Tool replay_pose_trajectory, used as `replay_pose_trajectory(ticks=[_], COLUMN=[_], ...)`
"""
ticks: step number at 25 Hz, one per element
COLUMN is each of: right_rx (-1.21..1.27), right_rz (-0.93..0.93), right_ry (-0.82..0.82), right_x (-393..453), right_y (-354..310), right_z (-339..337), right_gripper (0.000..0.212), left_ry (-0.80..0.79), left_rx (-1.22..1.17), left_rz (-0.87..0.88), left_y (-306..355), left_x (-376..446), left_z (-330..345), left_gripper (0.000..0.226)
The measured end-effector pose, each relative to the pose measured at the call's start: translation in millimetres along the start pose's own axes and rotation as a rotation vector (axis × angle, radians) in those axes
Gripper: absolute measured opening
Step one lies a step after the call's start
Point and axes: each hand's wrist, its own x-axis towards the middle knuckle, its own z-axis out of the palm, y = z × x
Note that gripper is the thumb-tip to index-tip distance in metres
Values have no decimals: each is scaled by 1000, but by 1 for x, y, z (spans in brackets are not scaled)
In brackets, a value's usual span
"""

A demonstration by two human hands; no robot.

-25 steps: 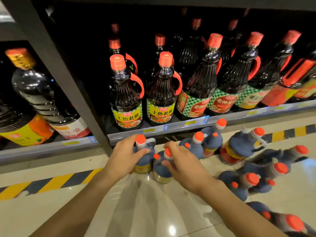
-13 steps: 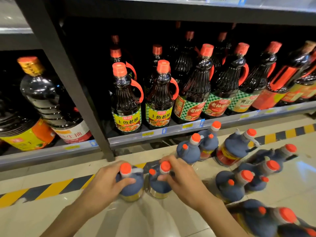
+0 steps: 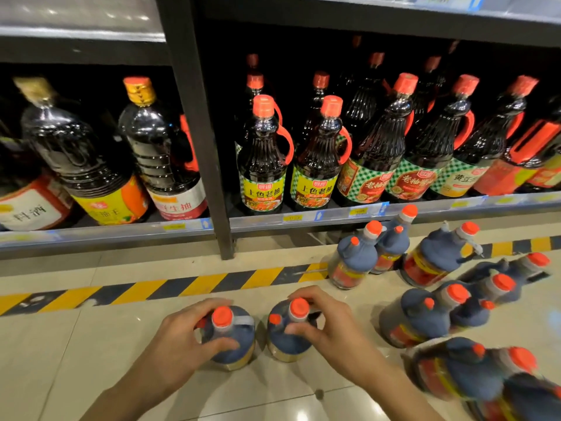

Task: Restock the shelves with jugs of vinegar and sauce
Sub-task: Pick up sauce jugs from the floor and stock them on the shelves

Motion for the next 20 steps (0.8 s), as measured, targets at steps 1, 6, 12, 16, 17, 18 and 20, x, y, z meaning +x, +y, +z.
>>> replay_pose_trajectory(ticks=[1,6,12,16,17,18,20], right_rx=[48,291,453,536,568,598,658], right_rz=[35,238,413,404,395,388,386], right_ry=[32,16,-121,-127,-110,-92,-52], right_x=[-1,-14,-14,5,11,18,32], right_y=[2,37,59,61,61,61,58], right_z=[1,13,25,32,33,35,38], right_gripper=[39,69,77,80,79,78,77], left_ry=[20,-67,-97,-74,-61,-52,-32], left_rx=[-46,-428,-584,-648,-664,-676,-714], left_rz=[-28,-242,-293,-289,-286,-282,-276], left_y=[-5,-40,-58,-52,-50,-47,-42], left_x=[0,-14,-6,13,21,28,42], left_z=[3,31,48,50,50,51,52], left_gripper=[70,104,90,70,68,67,67])
